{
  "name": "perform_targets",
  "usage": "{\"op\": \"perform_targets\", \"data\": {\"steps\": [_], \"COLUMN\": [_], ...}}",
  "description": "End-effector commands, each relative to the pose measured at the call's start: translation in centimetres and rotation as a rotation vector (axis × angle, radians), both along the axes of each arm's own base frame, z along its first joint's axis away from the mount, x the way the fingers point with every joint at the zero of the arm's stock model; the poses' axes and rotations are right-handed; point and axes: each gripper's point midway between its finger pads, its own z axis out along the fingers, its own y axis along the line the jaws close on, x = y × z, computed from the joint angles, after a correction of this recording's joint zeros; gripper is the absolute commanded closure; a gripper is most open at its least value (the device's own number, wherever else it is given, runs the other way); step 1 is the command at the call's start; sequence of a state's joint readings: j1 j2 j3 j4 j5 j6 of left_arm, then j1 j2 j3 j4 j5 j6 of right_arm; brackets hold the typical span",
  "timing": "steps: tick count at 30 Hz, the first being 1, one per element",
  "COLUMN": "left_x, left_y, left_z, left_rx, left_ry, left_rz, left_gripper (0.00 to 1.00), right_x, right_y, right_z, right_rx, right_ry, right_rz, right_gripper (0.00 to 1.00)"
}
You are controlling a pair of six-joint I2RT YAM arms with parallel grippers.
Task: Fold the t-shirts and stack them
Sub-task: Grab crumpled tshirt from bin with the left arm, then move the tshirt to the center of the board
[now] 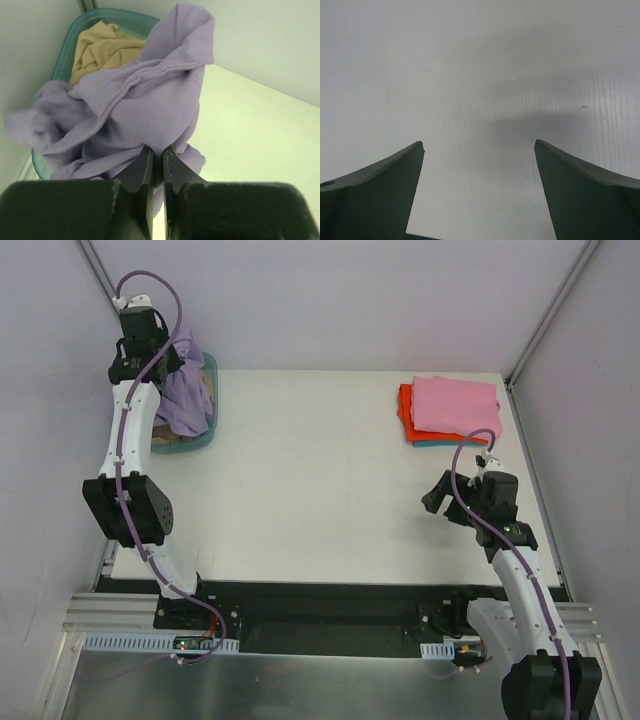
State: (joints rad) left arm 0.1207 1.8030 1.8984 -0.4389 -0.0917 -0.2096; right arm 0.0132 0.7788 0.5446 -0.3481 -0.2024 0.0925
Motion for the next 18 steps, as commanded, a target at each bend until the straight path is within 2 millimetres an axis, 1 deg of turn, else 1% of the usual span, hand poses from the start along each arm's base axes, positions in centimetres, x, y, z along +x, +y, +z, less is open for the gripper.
{"op": "perform_targets", "data": {"steps": [1, 2, 3, 4, 5, 6, 7, 8, 10, 11, 12, 13, 14, 15, 16, 17, 18], "left_x": [-0.8, -1.1, -1.9, -2.3, -2.8, -3.9, -4.5, -5.8, -7.3, -8.6, -9.4, -10.2, -11.6, -12.9, -13.9, -15.4, -16.2], "left_y": [-2.4, -2.7, -3.4, -4.3, -5.8, -6.7, -8.5, -9.4, -12.6, -13.3, -14.8, -15.8, -17.4, -19.4, -20.6, -22.2, -23.1], "left_z": [4.6, 6.2, 8.3, 9.7, 11.3, 13.6, 14.8, 16.9, 18.7, 20.1, 20.7, 21.2, 22.2, 22.7, 22.9, 23.5, 23.6], "left_rx": [0.040, 0.060, 0.084, 0.096, 0.104, 0.117, 0.115, 0.112, 0.077, 0.064, 0.033, 0.017, -0.006, -0.046, -0.068, -0.090, -0.110], "left_ry": [-0.121, -0.154, -0.194, -0.226, -0.264, -0.317, -0.348, -0.395, -0.446, -0.482, -0.502, -0.516, -0.542, -0.554, -0.561, -0.574, -0.575], "left_rz": [-0.009, -0.012, -0.033, -0.053, -0.087, -0.114, -0.161, -0.195, -0.314, -0.342, -0.408, -0.448, -0.514, -0.625, -0.686, -0.743, -0.778], "left_gripper": [1.00, 1.00, 1.00, 1.00, 1.00, 1.00, 1.00, 1.00, 1.00, 1.00, 1.00, 1.00, 1.00, 1.00, 1.00, 1.00, 1.00], "right_x": [0.8, 0.7, 0.7, 0.7, 0.7, 0.7, 0.7, 0.7, 0.7, 0.7, 0.6, 0.6, 0.5, 0.5, 0.5, 0.4, 0.4], "right_y": [0.7, 0.7, 0.7, 0.7, 0.7, 0.7, 0.6, 0.6, 0.5, 0.5, 0.5, 0.5, 0.5, 0.4, 0.4, 0.4, 0.4], "right_z": [2.1, 2.0, 2.1, 2.0, 2.1, 2.0, 2.1, 2.1, 2.1, 2.2, 2.3, 2.3, 2.3, 2.6, 2.5, 2.6, 2.8], "right_rx": [0.011, 0.012, 0.014, 0.015, 0.014, 0.014, 0.013, 0.014, 0.010, 0.010, 0.010, 0.010, 0.009, 0.009, 0.007, 0.006, 0.007], "right_ry": [-0.065, -0.064, -0.067, -0.063, -0.068, -0.068, -0.072, -0.071, -0.078, -0.079, -0.083, -0.085, -0.087, -0.097, -0.098, -0.102, -0.111], "right_rz": [0.035, 0.035, 0.035, 0.034, 0.035, 0.035, 0.031, 0.027, 0.021, 0.021, 0.019, 0.021, 0.020, 0.018, 0.018, 0.018, 0.018], "right_gripper": [0.03, 0.03, 0.03, 0.03, 0.03, 0.03, 0.03, 0.03, 0.03, 0.03, 0.03, 0.03, 0.03, 0.03, 0.03, 0.03, 0.03]}}
